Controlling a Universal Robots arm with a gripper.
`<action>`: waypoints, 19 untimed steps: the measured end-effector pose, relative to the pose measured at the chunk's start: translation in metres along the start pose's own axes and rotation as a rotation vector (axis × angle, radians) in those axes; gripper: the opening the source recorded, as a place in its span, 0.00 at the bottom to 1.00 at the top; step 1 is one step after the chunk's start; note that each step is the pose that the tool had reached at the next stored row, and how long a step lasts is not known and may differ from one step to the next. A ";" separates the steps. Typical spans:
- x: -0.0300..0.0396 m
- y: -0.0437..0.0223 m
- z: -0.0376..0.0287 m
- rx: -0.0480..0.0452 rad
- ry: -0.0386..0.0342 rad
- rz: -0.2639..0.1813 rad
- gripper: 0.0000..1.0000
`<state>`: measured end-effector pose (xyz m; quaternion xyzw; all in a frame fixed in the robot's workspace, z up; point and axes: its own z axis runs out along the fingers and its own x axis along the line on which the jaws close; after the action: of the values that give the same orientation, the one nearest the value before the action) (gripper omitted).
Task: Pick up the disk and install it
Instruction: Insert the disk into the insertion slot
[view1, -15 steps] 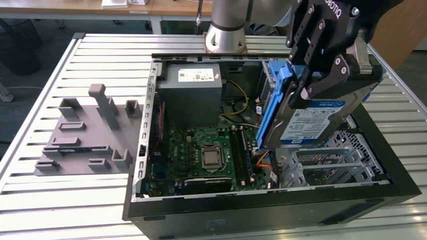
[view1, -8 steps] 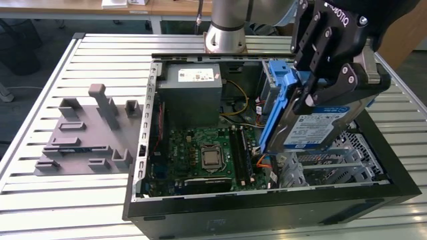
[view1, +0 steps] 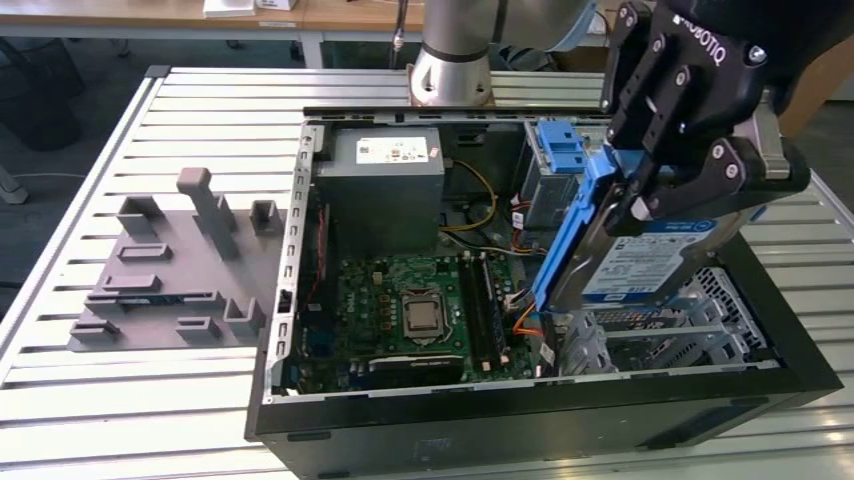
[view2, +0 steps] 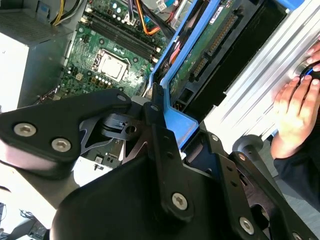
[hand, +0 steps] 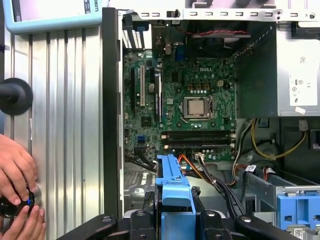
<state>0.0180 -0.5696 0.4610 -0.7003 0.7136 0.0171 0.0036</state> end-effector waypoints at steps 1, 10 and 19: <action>0.0000 -0.0020 0.0003 0.0000 0.0000 0.000 0.36; -0.0001 -0.0144 0.0019 0.0000 -0.0001 0.000 0.36; 0.0005 -0.0192 0.0032 0.0000 -0.0002 0.000 0.36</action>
<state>0.0371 -0.5704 0.4574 -0.7003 0.7136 0.0172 0.0036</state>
